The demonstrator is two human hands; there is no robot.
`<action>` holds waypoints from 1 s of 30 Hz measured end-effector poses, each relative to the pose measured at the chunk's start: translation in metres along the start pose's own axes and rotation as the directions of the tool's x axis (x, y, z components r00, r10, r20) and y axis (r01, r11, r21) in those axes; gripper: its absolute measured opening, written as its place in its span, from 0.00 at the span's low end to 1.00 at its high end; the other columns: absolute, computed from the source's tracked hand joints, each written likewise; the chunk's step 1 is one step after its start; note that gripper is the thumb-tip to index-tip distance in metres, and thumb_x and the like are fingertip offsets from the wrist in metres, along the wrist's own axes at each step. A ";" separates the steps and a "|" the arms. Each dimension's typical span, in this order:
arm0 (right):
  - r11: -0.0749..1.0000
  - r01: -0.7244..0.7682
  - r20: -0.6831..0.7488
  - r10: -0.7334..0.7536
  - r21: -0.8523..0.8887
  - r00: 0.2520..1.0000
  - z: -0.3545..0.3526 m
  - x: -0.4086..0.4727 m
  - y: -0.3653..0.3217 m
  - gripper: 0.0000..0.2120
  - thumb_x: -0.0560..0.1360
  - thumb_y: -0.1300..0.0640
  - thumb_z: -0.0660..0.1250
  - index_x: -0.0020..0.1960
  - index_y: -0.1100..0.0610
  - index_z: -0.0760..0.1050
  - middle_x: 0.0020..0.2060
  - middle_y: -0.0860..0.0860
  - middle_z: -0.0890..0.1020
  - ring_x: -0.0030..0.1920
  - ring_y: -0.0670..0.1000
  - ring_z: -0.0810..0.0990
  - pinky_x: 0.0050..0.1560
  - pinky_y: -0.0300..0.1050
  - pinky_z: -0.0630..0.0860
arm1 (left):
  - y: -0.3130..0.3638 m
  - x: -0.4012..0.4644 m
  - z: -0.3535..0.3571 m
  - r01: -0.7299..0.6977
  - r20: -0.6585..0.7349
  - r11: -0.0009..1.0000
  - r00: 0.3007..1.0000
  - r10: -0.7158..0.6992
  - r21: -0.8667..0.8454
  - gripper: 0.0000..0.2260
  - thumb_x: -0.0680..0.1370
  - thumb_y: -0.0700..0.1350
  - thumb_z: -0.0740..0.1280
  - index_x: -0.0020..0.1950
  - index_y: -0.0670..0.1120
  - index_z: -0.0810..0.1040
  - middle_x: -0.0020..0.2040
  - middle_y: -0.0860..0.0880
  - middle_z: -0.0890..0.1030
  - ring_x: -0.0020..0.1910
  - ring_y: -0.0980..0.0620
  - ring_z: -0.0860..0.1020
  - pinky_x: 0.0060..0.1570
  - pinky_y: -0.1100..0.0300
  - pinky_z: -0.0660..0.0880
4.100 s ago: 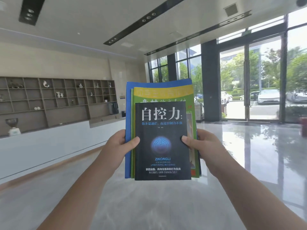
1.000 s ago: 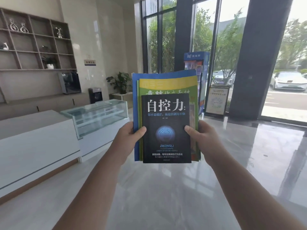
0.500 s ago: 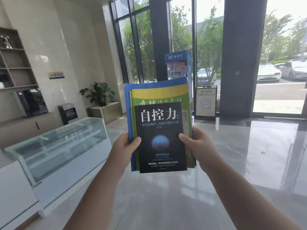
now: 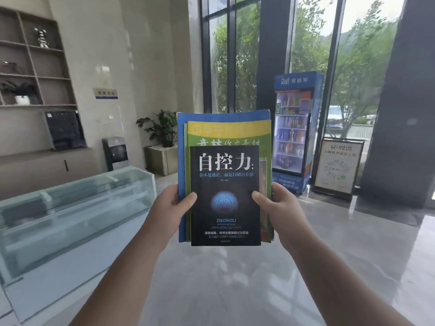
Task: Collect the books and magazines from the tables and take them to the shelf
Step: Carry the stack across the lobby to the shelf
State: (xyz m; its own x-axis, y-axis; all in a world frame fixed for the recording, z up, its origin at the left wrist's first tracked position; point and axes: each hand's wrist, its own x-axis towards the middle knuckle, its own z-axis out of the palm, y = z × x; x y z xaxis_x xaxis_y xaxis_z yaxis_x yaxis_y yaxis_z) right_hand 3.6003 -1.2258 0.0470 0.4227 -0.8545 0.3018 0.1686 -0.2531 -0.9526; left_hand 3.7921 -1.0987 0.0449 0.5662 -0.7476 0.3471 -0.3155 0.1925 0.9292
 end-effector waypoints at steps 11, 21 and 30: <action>1.000 -0.006 0.016 0.005 0.009 1.000 0.017 0.379 0.125 0.06 0.76 0.62 0.69 0.50 0.53 0.81 0.46 0.54 0.87 0.50 0.58 0.85 0.54 0.57 0.81 | -0.128 0.366 0.072 -0.026 -0.013 1.000 1.000 0.026 0.017 0.07 0.81 0.42 0.65 0.55 0.49 0.81 0.49 0.56 0.87 0.47 0.61 0.84 0.40 0.71 0.76; 1.000 0.011 0.025 -0.011 0.027 1.000 0.000 0.721 0.267 0.03 0.76 0.60 0.68 0.48 0.54 0.80 0.40 0.49 0.87 0.39 0.49 0.84 0.37 0.44 0.81 | -0.262 0.689 0.172 -0.049 -0.064 0.998 0.997 0.052 0.045 0.07 0.81 0.42 0.64 0.55 0.50 0.80 0.52 0.52 0.86 0.52 0.55 0.83 0.49 0.63 0.77; 0.997 -0.053 0.204 0.042 0.049 0.978 0.075 1.029 0.345 0.04 0.77 0.60 0.68 0.48 0.52 0.79 0.38 0.46 0.86 0.34 0.43 0.83 0.30 0.40 0.80 | -0.350 0.962 0.172 0.029 -0.246 0.998 0.969 -0.017 0.047 0.08 0.81 0.42 0.65 0.58 0.50 0.79 0.54 0.54 0.86 0.53 0.57 0.83 0.53 0.60 0.77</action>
State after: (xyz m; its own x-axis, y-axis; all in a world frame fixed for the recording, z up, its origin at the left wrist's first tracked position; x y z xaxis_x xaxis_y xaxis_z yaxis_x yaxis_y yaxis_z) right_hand 4.1598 -2.1583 0.0314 0.6018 -0.7541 0.2629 0.1893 -0.1852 -0.9643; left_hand 4.3164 -1.9942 0.0314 0.7416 -0.5711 0.3520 -0.3345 0.1401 0.9319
